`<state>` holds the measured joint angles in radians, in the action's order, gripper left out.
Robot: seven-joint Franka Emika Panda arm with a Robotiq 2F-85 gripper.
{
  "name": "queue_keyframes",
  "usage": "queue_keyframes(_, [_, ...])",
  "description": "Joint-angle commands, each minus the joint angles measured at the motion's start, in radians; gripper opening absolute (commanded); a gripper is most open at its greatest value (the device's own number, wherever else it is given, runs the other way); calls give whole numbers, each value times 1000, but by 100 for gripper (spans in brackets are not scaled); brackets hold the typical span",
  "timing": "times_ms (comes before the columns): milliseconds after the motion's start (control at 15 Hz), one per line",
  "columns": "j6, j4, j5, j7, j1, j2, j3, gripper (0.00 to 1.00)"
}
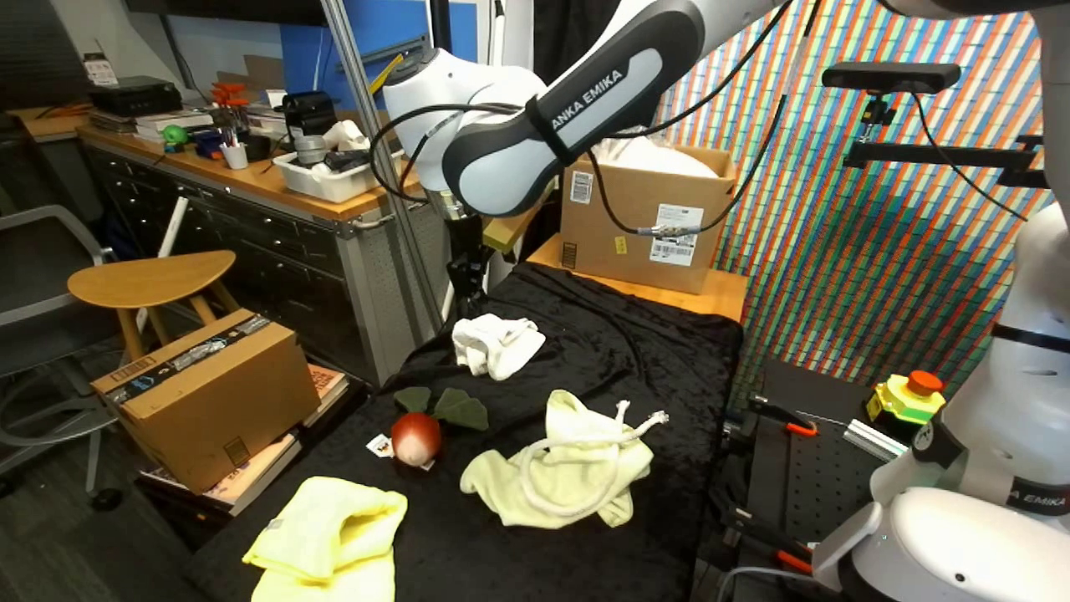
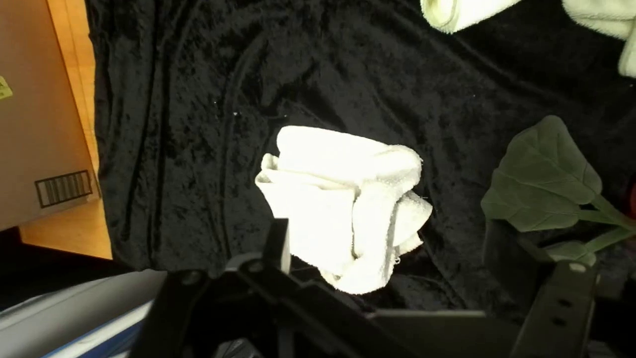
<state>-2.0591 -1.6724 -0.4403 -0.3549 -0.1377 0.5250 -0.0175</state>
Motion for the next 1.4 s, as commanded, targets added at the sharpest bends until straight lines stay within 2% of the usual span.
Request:
queue_keyframes(0, [43, 143, 46, 85, -9, 126, 20, 100])
queue_keyframes(800, [46, 408, 206, 378, 97, 393, 15, 100])
queue_keyframes(1133, [67, 515, 251, 417, 111, 481, 18, 100])
queue_keyframes(1333, [59, 551, 244, 391, 99, 523, 33, 100])
